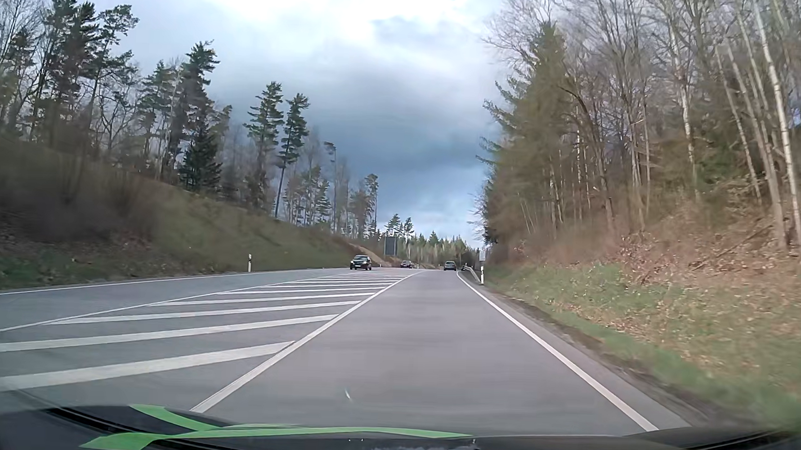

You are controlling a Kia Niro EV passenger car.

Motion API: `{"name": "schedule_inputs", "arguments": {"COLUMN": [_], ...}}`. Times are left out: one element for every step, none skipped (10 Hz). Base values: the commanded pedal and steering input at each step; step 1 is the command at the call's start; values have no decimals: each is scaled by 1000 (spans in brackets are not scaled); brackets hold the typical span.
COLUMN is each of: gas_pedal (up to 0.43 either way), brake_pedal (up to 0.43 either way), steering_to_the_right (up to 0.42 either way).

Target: Follow the waypoints while adhering to traffic rules and regulations

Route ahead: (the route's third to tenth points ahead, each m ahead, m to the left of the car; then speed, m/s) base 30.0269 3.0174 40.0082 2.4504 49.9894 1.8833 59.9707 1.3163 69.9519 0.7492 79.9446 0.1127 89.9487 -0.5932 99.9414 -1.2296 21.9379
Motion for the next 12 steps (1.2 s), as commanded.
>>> {"name": "schedule_inputs", "arguments": {"gas_pedal": [287, 287, 287, 287, 287, 287, 287, 287, 287, 287, 287, 287], "brake_pedal": [0, 0, 0, 0, 0, 0, 0, 0, 0, 0, 0, 0], "steering_to_the_right": [2, 2, 2, 3, 3, 3, 3, 3, 3, 3, 3, 3]}}
